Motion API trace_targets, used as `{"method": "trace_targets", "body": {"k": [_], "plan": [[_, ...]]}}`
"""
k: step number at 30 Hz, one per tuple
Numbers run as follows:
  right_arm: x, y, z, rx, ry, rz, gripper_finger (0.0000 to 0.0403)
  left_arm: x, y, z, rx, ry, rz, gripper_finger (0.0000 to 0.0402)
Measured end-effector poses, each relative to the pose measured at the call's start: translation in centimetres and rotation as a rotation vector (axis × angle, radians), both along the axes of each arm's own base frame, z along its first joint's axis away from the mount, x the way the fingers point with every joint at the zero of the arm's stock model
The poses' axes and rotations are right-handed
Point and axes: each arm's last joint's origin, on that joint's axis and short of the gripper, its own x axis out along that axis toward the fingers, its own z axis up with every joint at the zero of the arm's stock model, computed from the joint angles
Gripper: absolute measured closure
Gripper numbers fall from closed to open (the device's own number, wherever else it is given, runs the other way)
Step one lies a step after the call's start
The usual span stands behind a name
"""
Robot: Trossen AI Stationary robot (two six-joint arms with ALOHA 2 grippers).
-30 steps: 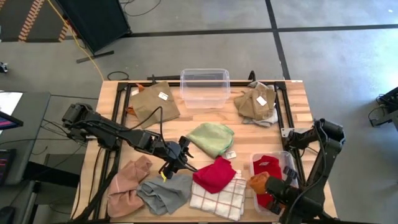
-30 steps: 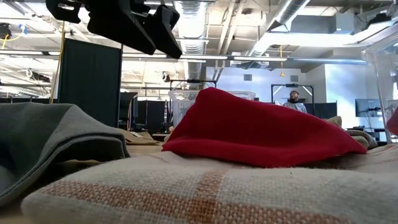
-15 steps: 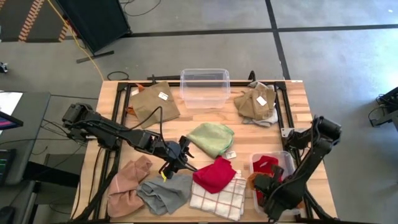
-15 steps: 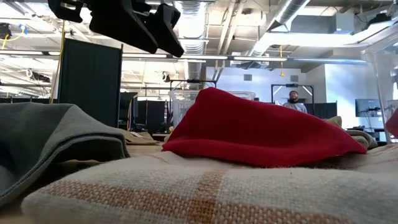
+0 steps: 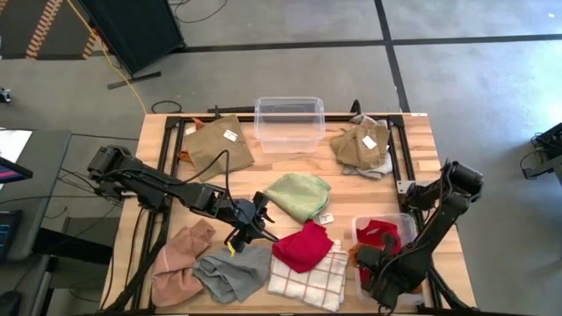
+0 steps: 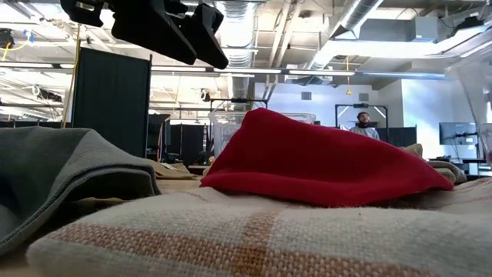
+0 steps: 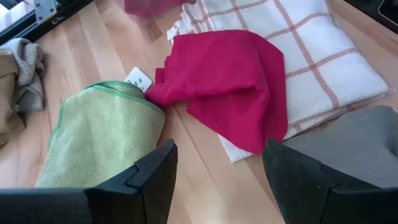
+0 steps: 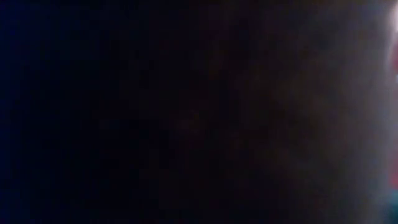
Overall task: Sort towels by color in basket
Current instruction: Put the orange towel into the bottom transparent bin
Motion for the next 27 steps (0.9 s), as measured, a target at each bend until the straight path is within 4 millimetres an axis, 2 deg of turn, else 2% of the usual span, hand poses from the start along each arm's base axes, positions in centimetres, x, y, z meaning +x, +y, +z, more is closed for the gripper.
{"method": "trace_targets", "body": {"k": [6,11,16,19,22,27], "plan": [[-0.5,-1.2,3.0,0.033,-0.126,-0.017,0.0329,0.0,0.0,0.0,-0.006,0.004,0.005,0.0177],[-0.6,-2.2,4.5,0.044,-0.193,-0.021,0.0271,0.0,0.0,0.0,-0.013,0.006,0.012,0.0177],[-0.7,-2.8,5.0,0.037,-0.184,-0.019,0.0200,0.0,0.0,0.0,-0.012,0.010,0.012,0.0177],[-0.9,-3.1,5.0,0.038,-0.136,-0.029,0.0172,-0.1,0.0,-0.1,-0.011,0.012,0.012,0.0177],[-1.0,-3.2,5.2,0.061,-0.130,-0.043,0.0163,-0.1,0.0,-0.1,-0.010,0.016,0.012,0.0177],[-1.4,-3.8,6.5,0.117,-0.164,-0.070,0.0170,-0.1,0.0,-0.1,-0.009,0.013,0.011,0.0177]]}}
